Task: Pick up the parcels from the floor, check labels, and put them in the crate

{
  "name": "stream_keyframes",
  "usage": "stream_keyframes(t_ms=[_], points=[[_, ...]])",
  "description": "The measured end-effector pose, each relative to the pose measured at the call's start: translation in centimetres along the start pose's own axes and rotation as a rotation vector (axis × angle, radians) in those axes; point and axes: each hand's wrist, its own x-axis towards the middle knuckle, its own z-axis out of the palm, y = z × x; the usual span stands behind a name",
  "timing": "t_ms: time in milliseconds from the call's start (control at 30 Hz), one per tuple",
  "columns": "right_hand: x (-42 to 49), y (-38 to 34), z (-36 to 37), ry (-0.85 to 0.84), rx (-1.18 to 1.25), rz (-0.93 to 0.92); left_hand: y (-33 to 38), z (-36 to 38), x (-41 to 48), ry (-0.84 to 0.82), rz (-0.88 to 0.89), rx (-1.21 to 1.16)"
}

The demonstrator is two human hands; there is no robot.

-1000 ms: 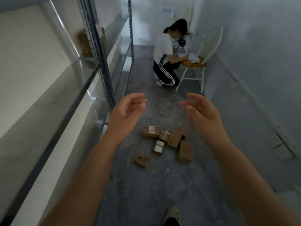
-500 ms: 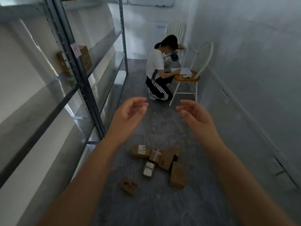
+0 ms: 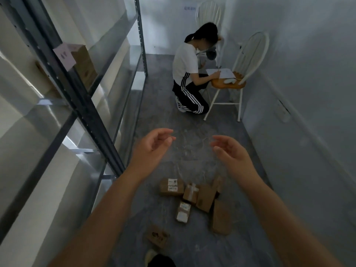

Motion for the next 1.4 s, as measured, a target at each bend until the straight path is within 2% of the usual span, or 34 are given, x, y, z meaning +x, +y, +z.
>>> stream_keyframes(t_ms=[167, 367, 500, 567, 833, 1000, 1100, 1200, 1300, 1400], points=[[6.7, 3.2, 3.4, -0.013, -0.014, 0.084, -5.3, -1.3, 8.0, 0.002, -0.079, -0.015], [11.8, 14.3, 6.7, -0.093, -0.038, 0.256, -17.0, 2.0, 11.7, 0.024, -0.294, -0.068], [14.6, 24.9, 9.7, -0.139, -0.084, 0.320, -29.3, 4.5, 10.8, 0.077, -0.533, -0.130], [15.1, 30.9, 11.3, -0.142, -0.099, 0.357, -36.2, 5.9, 9.4, 0.084, -0.590, -0.106], [15.2, 57.3, 18.2, -0.210, -0.196, 0.487, -62.4, 9.8, 6.2, 0.044, -0.621, 0.043], [16.0, 69.6, 21.7, -0.313, -0.310, 0.454, -74.4, 12.0, 6.4, -0.009, -0.642, 0.191], [16.8, 74.8, 23.5, -0.413, -0.294, 0.485, -79.2, 14.2, 6.9, -0.043, -0.683, 0.161], [17.6, 77.1, 25.0, -0.440, -0.320, 0.524, -81.6, 15.7, 7.7, -0.082, -0.764, 0.065], [18.6, 76.7, 25.8, -0.380, -0.332, 0.597, -82.1, 16.5, 8.1, -0.025, -0.875, -0.054], [19.5, 76.2, 25.8, -0.240, -0.123, 0.722, -81.6, 17.0, 8.3, 0.001, -0.886, -0.065]])
